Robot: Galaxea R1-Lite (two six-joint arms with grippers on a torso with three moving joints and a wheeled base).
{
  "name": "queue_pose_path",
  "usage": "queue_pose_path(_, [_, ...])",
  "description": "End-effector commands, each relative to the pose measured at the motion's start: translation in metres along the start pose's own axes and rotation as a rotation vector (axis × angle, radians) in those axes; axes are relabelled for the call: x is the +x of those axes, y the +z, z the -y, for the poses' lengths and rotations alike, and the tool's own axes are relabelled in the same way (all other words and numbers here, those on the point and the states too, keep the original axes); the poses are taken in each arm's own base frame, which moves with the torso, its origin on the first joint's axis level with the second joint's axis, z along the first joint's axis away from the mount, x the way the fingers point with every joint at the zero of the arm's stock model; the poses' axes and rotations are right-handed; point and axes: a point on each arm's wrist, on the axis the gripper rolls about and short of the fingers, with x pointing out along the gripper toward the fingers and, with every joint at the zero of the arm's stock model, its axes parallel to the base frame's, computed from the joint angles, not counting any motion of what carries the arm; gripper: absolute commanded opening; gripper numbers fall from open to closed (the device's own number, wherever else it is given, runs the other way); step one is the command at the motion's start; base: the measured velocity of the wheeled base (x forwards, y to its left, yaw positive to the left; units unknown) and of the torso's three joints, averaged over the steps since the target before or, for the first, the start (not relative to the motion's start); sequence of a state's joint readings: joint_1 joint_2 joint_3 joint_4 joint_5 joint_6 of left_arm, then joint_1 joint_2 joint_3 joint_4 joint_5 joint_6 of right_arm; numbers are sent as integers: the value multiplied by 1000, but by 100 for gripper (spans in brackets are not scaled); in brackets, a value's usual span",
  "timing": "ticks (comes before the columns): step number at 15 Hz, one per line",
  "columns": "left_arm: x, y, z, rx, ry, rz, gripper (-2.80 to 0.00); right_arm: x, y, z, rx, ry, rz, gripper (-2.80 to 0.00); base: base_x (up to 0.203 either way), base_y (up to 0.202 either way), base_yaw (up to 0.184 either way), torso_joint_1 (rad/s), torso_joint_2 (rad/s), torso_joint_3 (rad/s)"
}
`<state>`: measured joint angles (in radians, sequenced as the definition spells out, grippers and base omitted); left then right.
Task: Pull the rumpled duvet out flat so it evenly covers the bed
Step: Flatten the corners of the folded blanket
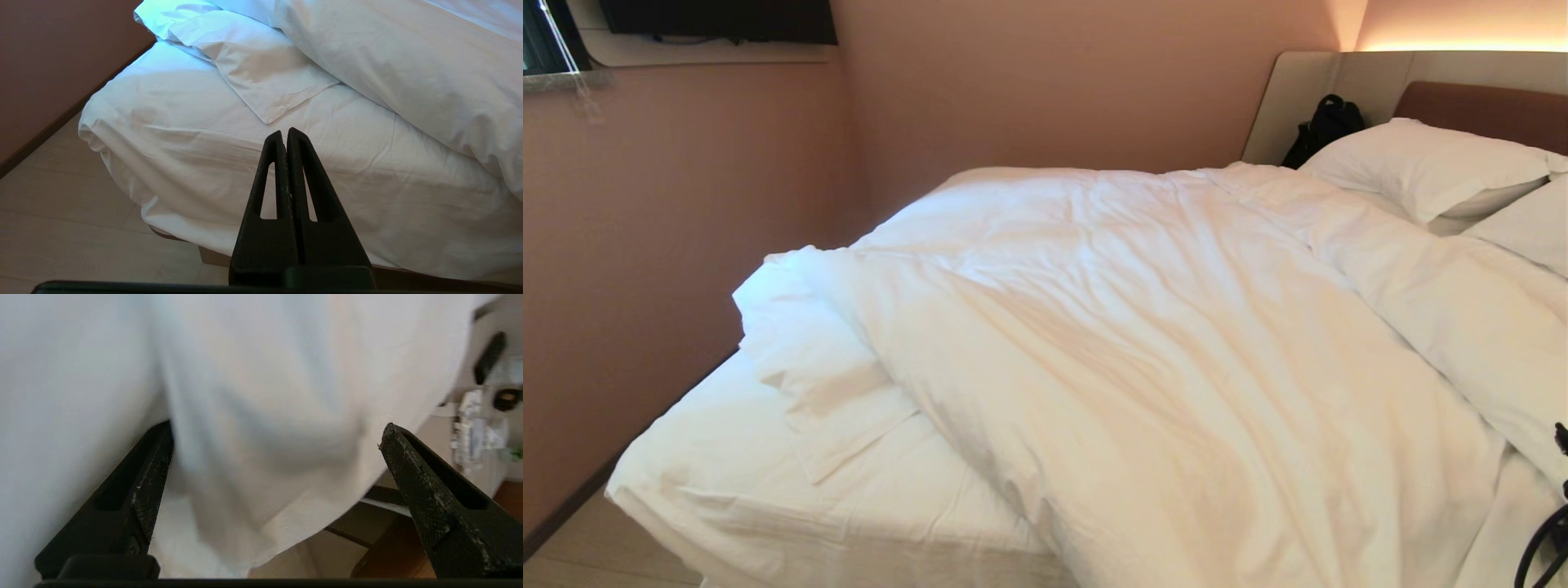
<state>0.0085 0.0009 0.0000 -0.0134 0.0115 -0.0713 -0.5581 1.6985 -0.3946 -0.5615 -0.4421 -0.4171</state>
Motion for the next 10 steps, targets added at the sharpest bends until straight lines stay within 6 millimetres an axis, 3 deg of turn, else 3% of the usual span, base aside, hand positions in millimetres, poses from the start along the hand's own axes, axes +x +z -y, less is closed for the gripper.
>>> queue_pose_path(1, [0, 0, 0, -1, 0, 0, -280, 3, 10, 9, 40, -111, 20, 0, 0, 0, 0, 0, 0, 0])
queue_pose_path(4, [0, 0, 0, -1, 0, 0, -280, 8, 14, 18, 33, -156, 9, 0, 0, 0, 0, 0, 0, 0])
queue_pose_path(5, [0, 0, 0, -1, 0, 0, -280, 10, 14, 21, 27, -166, 0, -280, 0, 0, 0, 0, 0, 0])
queue_pose_path(6, [0, 0, 0, -1, 1, 0, -280, 11, 14, 22, 25, -167, -2, -280, 0, 0, 0, 0, 0, 0])
queue_pose_path(10, [0, 0, 0, -1, 1, 0, -280, 24, 34, 57, 91, -261, 28, -280, 0, 0, 0, 0, 0, 0])
